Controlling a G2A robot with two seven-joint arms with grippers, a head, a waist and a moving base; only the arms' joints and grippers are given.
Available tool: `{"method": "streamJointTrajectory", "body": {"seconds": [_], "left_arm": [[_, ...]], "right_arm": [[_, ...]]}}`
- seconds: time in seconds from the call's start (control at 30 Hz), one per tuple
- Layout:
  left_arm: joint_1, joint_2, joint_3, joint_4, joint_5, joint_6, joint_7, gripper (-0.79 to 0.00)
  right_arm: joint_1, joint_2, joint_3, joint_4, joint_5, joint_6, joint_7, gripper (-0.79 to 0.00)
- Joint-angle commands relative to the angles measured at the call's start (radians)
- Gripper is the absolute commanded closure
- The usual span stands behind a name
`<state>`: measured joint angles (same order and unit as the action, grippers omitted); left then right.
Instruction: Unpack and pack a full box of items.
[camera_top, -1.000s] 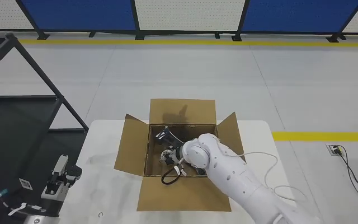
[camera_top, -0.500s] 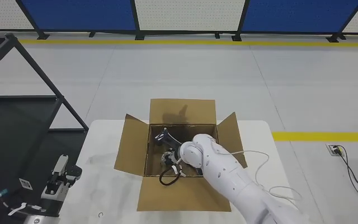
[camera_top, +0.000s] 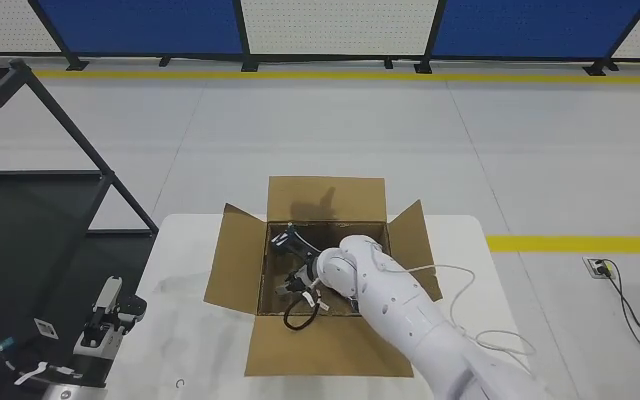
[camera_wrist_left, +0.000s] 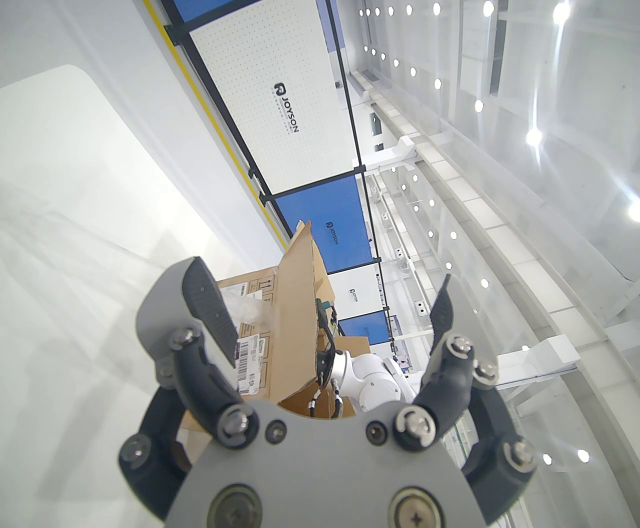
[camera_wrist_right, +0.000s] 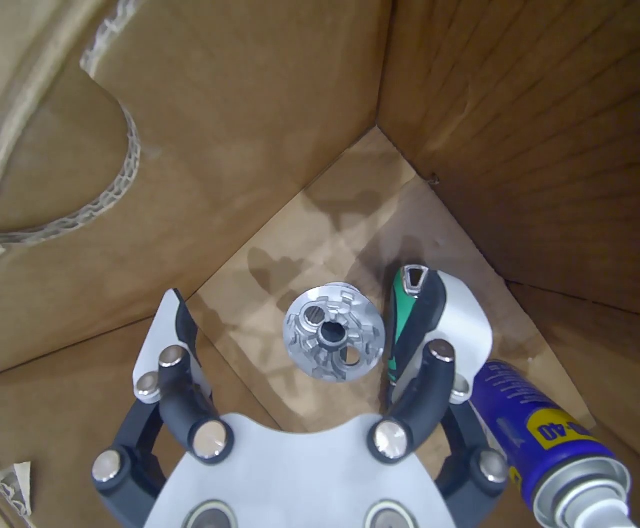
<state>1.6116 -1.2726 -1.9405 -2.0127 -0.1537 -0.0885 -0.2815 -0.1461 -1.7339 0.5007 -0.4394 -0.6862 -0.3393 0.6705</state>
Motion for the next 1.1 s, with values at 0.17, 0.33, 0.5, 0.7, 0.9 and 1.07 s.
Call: {"method": "streamJointTrajectory", "body": {"seconds": [0.17, 0.33, 0.5, 0.7, 0.9, 1.07], "left_arm": [[0.000, 0.000, 0.000, 0.000, 0.000, 0.000, 0.000, -0.785], [0.000, 0.000, 0.000, 0.000, 0.000, 0.000, 0.000, -0.785], [0.000, 0.000, 0.000, 0.000, 0.000, 0.000, 0.000, -0.785], [0.000, 0.000, 0.000, 0.000, 0.000, 0.000, 0.000, -0.785], [0.000, 0.000, 0.000, 0.000, 0.000, 0.000, 0.000, -0.785], [0.000, 0.000, 0.000, 0.000, 0.000, 0.000, 0.000, -0.785]], "right_arm": [[-0.019, 0.026, 0.026, -0.069, -0.051, 0.014, -0.060, -0.785], [-0.060, 0.068, 0.066, -0.175, -0.109, 0.077, -0.094, -0.785], [-0.141, 0.130, 0.130, -0.368, -0.184, 0.126, -0.072, -0.785], [-0.310, 0.210, 0.233, -0.686, -0.312, 0.181, -0.027, -0.785], [-0.469, 0.260, 0.335, -0.931, -0.380, 0.181, -0.039, -0.785], [-0.561, 0.275, 0.411, -1.025, -0.369, 0.239, -0.112, -0.785]]}}
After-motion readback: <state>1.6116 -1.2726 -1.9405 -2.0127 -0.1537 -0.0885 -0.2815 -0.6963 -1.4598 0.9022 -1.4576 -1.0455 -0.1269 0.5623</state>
